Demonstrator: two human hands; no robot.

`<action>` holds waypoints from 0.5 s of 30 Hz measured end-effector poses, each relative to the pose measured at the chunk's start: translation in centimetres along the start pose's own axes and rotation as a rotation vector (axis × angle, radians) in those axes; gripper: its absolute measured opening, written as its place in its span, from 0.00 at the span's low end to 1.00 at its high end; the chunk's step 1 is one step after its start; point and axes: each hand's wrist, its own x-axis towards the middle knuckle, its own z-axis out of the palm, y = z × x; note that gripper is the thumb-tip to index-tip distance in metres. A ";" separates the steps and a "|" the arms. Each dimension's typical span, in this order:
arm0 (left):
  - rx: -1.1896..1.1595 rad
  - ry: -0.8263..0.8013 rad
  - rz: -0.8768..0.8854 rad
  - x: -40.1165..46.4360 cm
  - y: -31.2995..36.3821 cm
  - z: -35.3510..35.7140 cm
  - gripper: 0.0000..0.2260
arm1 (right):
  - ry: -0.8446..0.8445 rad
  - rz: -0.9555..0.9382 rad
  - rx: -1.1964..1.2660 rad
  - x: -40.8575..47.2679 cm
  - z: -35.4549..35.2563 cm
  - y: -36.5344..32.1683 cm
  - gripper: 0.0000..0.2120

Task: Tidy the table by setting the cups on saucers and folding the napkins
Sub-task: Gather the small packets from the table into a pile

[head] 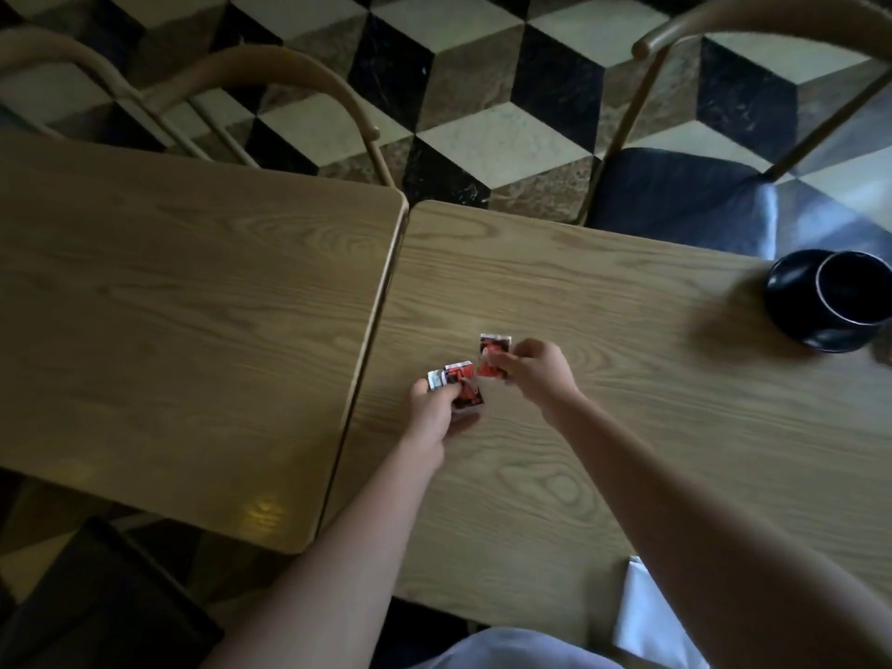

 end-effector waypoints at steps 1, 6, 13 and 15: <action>-0.010 -0.052 -0.002 -0.7 0.1 -0.2 0.08 | -0.041 0.008 0.105 -1.5 -0.3 -0.1 0.15; 0.023 -0.323 0.031 -6.2 0.0 0.1 0.08 | -0.085 0.043 0.246 -9.9 -3.0 0.4 0.12; 0.155 -0.718 0.076 -14.0 -3.5 4.6 0.08 | 0.244 0.049 0.314 -20.8 -10.0 3.9 0.12; 0.211 -0.828 0.073 -16.6 -5.2 6.3 0.10 | 0.337 0.077 0.387 -24.0 -11.8 6.0 0.11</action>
